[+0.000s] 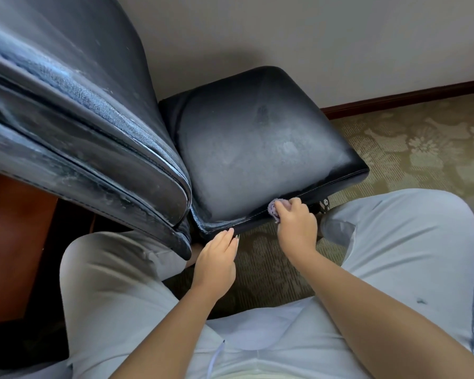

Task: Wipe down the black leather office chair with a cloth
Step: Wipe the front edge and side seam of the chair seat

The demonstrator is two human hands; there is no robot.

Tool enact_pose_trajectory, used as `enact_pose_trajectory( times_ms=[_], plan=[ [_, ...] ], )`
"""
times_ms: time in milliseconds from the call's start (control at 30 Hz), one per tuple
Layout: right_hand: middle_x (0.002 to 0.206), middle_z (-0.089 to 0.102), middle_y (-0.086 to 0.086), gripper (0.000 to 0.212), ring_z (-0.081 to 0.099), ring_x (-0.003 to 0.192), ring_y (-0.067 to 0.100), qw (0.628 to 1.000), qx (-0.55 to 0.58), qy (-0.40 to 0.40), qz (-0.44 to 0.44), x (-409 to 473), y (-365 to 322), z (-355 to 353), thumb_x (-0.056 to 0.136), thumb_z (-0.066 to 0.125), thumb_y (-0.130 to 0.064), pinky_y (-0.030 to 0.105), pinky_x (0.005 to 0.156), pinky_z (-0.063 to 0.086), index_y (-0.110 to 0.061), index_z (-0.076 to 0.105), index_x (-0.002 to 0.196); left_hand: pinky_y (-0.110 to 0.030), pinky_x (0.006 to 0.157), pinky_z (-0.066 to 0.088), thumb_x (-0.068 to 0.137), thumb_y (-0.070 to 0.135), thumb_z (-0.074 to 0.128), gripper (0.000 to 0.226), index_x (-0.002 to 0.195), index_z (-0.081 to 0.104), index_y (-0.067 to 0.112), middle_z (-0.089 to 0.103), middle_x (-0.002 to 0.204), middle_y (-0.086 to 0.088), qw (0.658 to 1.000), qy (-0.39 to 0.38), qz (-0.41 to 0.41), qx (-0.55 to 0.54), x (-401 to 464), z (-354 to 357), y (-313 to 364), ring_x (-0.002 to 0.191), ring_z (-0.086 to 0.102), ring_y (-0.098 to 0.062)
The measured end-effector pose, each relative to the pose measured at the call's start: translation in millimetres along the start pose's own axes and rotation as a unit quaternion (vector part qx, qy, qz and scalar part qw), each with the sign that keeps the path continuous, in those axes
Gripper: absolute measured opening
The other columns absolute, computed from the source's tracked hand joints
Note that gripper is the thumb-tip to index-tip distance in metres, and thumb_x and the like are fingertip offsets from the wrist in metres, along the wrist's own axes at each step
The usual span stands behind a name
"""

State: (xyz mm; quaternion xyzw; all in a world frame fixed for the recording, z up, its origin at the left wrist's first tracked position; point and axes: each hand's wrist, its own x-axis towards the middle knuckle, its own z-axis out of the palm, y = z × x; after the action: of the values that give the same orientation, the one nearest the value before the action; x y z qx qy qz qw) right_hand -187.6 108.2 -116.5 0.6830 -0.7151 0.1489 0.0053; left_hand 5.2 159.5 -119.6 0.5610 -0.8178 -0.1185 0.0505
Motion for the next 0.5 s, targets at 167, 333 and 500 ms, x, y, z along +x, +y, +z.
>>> enact_pose_trajectory(
  times_ms=[167,333,500],
  plan=[
    [0.084,0.057,0.011,0.051,0.054,0.063,0.028,0.985,-0.007,-0.020,-0.173,-7,-21,7,0.057,0.082,-0.009,0.030,0.049,0.038,-0.012,0.066,0.106,-0.033,0.104,0.044,0.083,0.005,0.062,0.047,0.130,0.056,0.006,0.045,0.145,-0.009,0.999,-0.013,-0.024,-0.021,0,-5,3,0.135,0.041,-0.021],
    [0.088,0.059,0.012,0.064,0.055,0.067,0.029,0.991,-0.027,-0.020,-0.133,-13,-2,9,0.054,0.084,-0.008,0.031,0.048,0.039,-0.016,0.065,0.115,-0.032,0.081,0.057,0.069,-0.001,0.075,0.037,0.105,0.071,0.003,0.061,0.127,-0.013,0.998,0.026,-0.034,-0.044,-5,-5,3,0.117,0.059,-0.025],
    [0.088,0.057,0.011,0.061,0.054,0.067,0.027,0.993,0.001,-0.017,-0.114,-15,-10,12,0.056,0.084,-0.008,0.030,0.047,0.042,-0.014,0.063,0.113,-0.031,0.073,0.056,0.060,-0.011,0.078,0.032,0.091,0.074,-0.001,0.070,0.106,-0.015,0.989,0.068,-0.080,-0.103,-3,-4,0,0.096,0.068,-0.028]
  ],
)
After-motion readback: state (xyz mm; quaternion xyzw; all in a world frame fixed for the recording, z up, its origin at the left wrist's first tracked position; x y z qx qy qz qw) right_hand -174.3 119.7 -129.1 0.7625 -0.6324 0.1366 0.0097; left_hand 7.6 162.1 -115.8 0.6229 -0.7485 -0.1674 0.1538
